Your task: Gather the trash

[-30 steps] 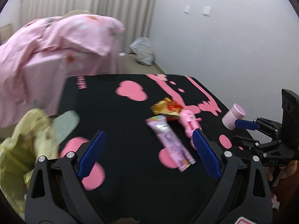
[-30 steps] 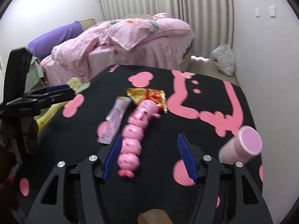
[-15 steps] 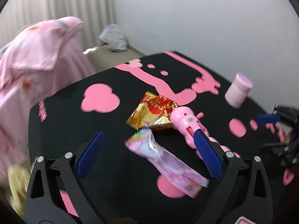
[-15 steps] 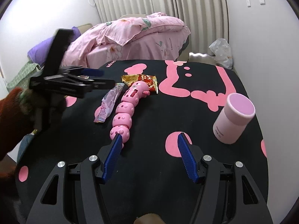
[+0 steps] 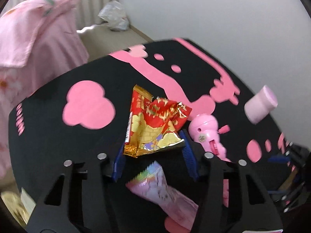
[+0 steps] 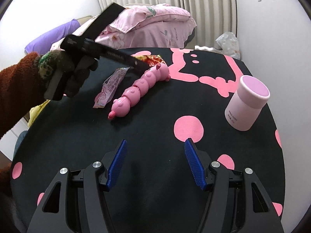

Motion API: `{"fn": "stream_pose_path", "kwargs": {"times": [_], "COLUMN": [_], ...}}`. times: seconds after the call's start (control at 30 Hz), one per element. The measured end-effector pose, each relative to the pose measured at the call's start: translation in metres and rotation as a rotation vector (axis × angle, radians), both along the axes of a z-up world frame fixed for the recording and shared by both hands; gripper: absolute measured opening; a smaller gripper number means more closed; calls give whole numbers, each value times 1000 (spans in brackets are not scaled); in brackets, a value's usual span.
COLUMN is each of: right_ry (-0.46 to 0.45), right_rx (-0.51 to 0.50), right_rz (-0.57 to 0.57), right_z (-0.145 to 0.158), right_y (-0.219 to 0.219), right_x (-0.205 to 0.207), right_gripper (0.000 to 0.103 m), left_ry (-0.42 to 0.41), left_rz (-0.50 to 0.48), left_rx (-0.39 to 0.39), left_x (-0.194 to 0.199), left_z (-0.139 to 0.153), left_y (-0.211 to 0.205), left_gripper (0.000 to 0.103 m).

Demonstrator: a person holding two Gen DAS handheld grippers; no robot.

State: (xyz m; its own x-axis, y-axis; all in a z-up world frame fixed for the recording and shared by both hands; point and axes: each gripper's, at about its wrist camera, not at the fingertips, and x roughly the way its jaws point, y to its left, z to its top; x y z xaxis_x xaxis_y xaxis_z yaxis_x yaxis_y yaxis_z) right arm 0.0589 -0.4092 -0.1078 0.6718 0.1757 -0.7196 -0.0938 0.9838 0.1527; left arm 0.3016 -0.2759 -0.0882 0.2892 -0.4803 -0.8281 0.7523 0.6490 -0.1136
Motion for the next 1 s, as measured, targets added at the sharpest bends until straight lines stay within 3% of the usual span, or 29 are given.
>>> {"fn": "stream_pose_path", "kwargs": {"times": [0.2, 0.33, 0.47, 0.6, 0.77, 0.87, 0.93, 1.0], "right_ry": [-14, -22, -18, -30, -35, -13, 9, 15], "right_rx": [-30, -47, -32, -36, -63, -120, -226, -230], "right_rz": [-24, -7, 89, 152, 169, 190, 202, 204], "right_z": [6, 15, 21, 22, 26, 25, 25, 26], "right_y": [5, 16, 47, 79, 99, 113, 123, 120], "right_x": [3, 15, 41, 70, 102, 116, 118, 112], "right_gripper": [58, 58, 58, 58, 57, 54, 53, 53], "left_ry": [-32, -49, -23, 20, 15, 1, 2, 5], "left_rz": [242, 384, 474, 510, 472, 453, 451, 456], "left_rx": [-103, -77, -82, -126, -135, -139, -146, -158], "left_x": [-33, -65, -90, -106, -123, -129, -131, -133], "left_z": [27, 26, 15, 5, 0, 1, 2, 3], "left_y": [74, 123, 159, 178, 179, 181, 182, 185], "left_gripper": [48, 49, 52, 60, 68, 74, 75, 77]}}
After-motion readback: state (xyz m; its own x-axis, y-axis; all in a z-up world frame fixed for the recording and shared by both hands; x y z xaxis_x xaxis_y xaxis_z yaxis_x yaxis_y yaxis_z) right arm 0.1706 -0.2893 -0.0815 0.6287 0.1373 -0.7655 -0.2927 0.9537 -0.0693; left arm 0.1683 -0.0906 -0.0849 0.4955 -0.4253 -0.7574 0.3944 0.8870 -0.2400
